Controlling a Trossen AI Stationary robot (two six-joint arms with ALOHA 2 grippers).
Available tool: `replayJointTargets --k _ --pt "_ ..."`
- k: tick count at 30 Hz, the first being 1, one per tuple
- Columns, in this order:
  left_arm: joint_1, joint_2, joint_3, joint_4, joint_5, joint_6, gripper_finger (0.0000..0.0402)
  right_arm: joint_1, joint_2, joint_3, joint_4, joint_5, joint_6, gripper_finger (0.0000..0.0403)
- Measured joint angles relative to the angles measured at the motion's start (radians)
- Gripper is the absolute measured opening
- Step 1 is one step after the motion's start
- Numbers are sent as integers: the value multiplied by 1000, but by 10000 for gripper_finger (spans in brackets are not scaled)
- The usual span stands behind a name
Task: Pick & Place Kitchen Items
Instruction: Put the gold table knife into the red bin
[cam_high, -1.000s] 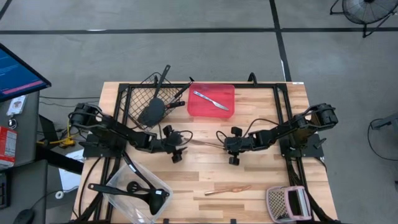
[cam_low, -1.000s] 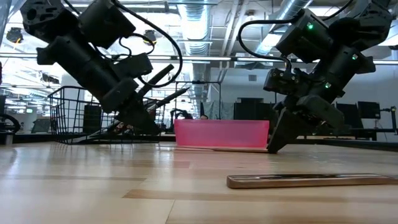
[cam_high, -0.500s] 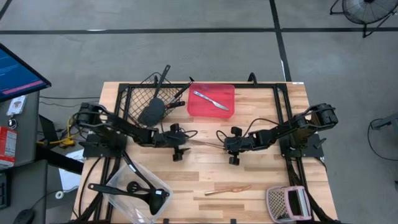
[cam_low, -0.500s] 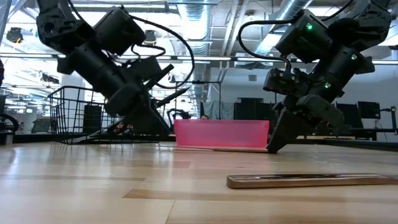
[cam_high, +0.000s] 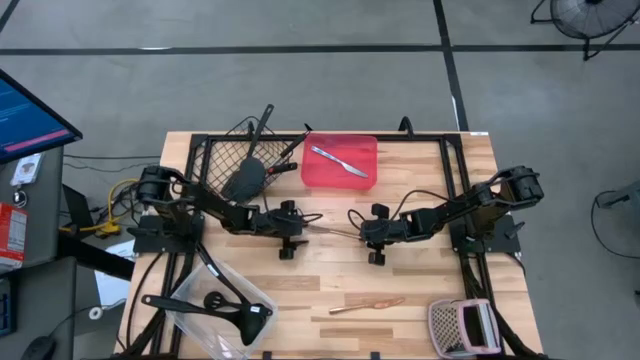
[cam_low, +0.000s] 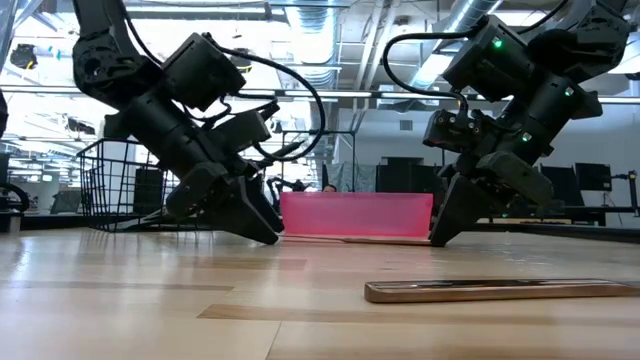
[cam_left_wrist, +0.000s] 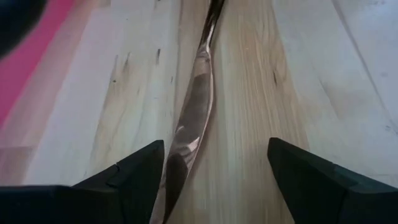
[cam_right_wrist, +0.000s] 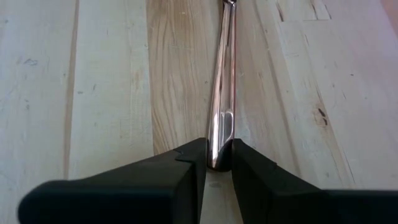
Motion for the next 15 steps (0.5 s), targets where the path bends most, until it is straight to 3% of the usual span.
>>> replayJointTargets --k 8,15 --pt "104 15 -12 17 169 4 229 0 0 0 1 -3 0 65" --pt "122 28 -21 38 172 -1 187 0 0 0 3 -4 5 65"
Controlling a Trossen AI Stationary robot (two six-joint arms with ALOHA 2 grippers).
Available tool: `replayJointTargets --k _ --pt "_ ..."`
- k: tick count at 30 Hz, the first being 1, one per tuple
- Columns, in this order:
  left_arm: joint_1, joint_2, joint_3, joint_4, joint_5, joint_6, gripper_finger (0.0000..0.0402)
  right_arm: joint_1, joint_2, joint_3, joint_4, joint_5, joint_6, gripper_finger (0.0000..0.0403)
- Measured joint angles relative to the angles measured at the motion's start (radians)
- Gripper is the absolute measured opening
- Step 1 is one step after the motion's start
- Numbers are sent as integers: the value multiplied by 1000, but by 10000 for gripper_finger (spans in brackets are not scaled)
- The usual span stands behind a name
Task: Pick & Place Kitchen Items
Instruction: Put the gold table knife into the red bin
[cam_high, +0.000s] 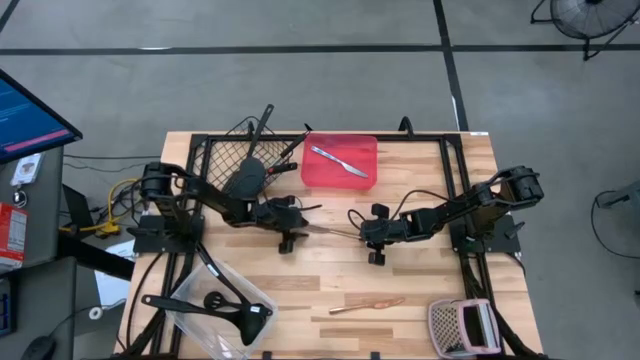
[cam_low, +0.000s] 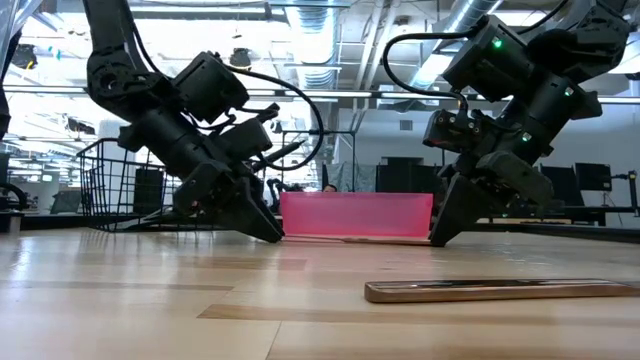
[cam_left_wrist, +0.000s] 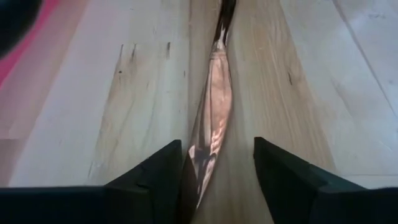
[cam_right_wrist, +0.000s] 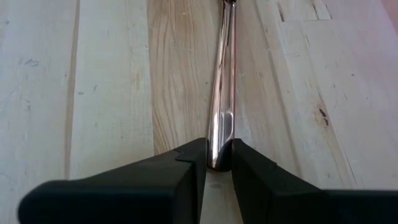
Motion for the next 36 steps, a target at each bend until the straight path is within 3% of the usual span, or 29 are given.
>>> replayJointTargets --k 14,26,31,36 --pt "-2 21 -3 41 -89 22 12 0 0 0 5 -3 14 65" --pt "-1 21 -4 46 -137 -28 2 2 -97 5 -25 -23 7 66" --pt "7 21 -5 49 -123 -29 2 2 -86 86 -16 10 -106 84" --pt "11 21 -5 54 -111 -31 2 -10 -34 182 -14 101 -283 131"
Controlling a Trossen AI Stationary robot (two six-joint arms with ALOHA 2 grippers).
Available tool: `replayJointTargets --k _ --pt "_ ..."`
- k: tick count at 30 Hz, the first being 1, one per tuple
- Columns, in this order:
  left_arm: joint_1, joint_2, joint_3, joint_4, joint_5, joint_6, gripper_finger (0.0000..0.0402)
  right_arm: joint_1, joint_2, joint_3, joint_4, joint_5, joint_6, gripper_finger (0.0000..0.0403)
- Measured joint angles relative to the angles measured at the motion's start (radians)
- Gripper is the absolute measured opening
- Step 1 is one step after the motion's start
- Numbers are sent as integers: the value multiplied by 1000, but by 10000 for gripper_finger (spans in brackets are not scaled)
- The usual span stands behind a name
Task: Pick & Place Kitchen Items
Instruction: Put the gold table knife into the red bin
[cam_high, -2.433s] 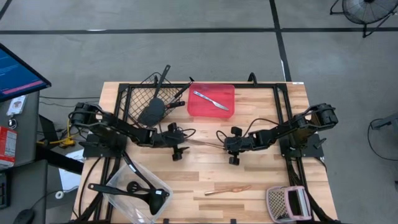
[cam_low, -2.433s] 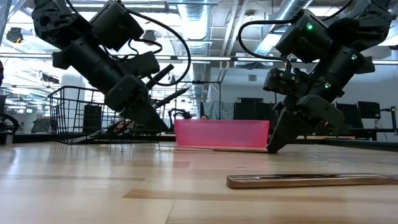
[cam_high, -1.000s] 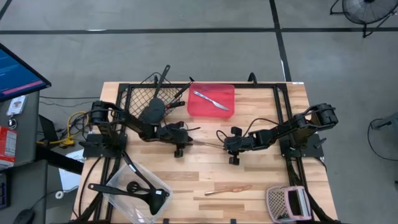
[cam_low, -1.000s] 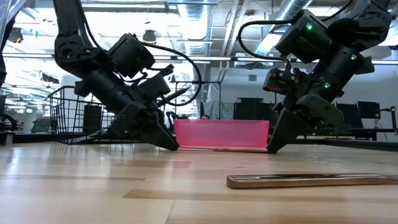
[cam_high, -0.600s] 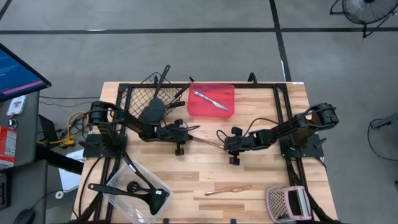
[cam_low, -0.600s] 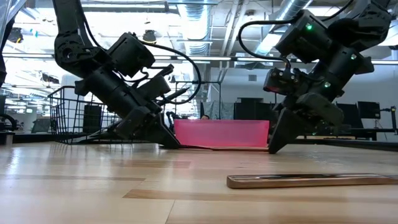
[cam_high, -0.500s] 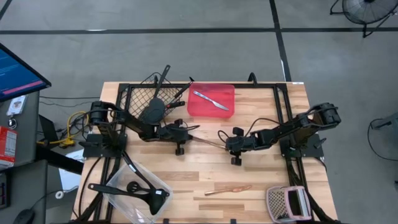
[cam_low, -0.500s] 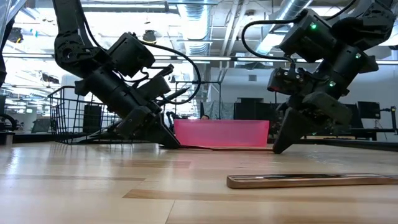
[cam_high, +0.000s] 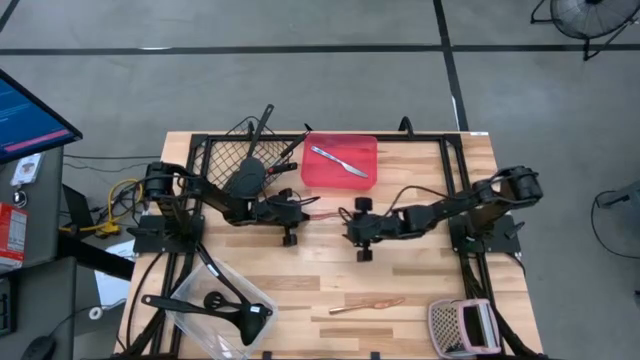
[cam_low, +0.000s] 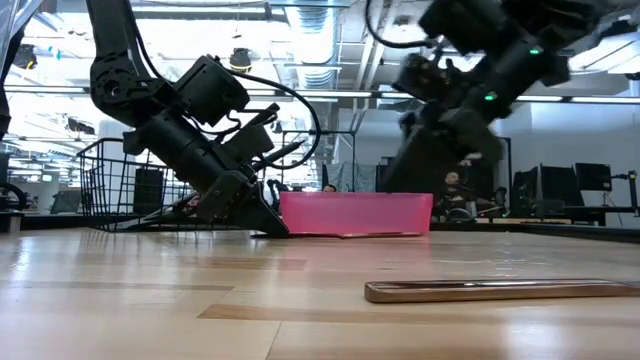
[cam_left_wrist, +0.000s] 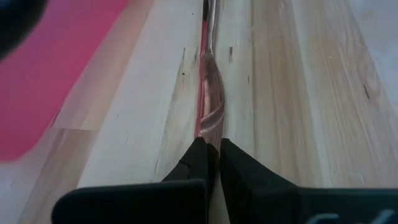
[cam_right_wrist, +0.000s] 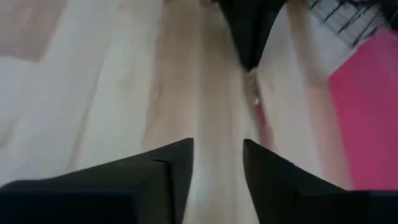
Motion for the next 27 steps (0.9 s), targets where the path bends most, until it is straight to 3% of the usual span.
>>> replayJointTargets --k 6,12,16,21,27 --pt "0 0 0 4 16 -6 2 -64 141 101 4 2 -97 188" --pt "0 0 0 5 23 -6 2 -124 278 205 9 -32 -151 199" --pt "0 0 -1 8 24 -6 2 -165 359 271 13 -99 -150 190" --pt "-1 1 -2 13 26 -6 2 -190 424 313 25 -102 -122 171" --pt "-1 2 -2 15 29 -4 2 -207 441 317 10 -110 -61 90"
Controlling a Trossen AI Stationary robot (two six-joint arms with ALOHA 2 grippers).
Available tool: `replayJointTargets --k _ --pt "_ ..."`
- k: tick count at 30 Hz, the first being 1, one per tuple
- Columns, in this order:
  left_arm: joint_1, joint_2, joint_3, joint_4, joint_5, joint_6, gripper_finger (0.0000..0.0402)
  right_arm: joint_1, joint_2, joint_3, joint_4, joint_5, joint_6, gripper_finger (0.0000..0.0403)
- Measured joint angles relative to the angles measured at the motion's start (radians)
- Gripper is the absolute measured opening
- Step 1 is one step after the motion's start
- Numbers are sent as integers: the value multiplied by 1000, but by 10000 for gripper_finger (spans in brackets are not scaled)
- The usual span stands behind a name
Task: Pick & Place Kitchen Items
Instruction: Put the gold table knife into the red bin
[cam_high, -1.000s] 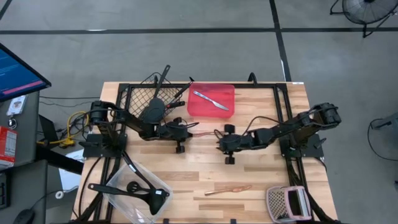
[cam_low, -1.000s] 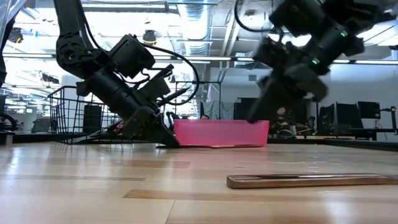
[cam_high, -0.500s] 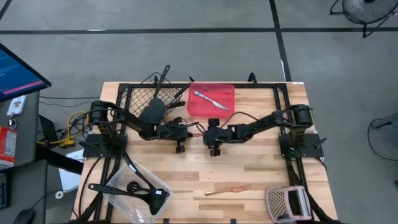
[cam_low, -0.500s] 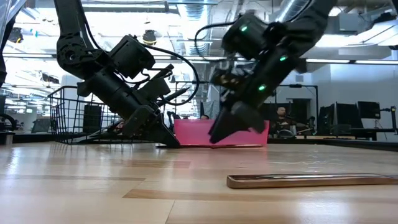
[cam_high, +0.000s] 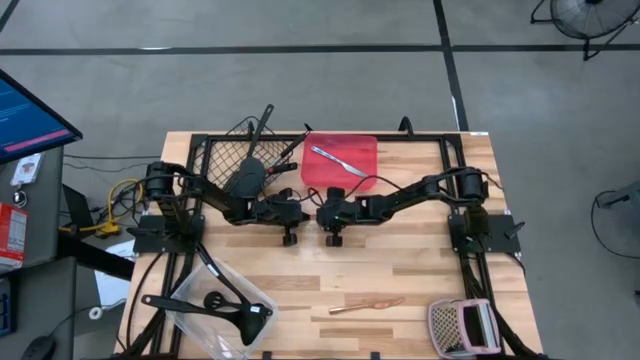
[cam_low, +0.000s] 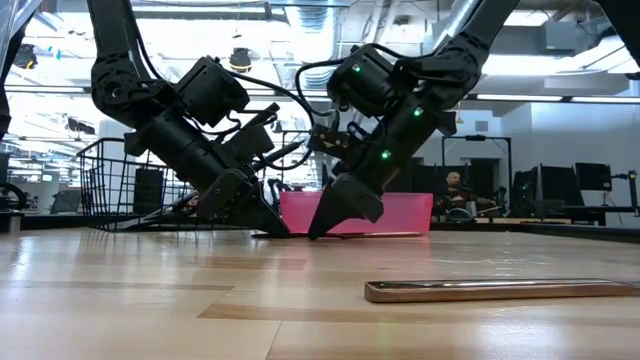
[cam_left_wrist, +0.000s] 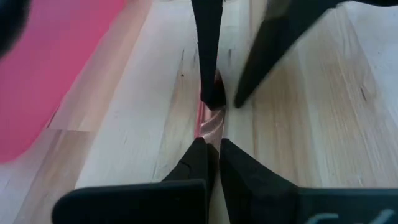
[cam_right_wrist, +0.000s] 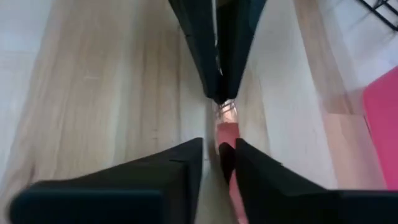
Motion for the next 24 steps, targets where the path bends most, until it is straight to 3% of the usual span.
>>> replayJointTargets --k 4,8,18,24 --pt "0 0 0 2 0 2 2 -3 1 0 -3 9 2 36" --pt "0 1 0 4 -3 2 2 -3 0 -1 -3 14 -3 9" --pt "0 -8 -1 12 12 -16 4 23 1 -2 4 78 38 1" --pt "-3 -98 -9 -35 18 -45 15 27 -2 -2 5 80 61 1"
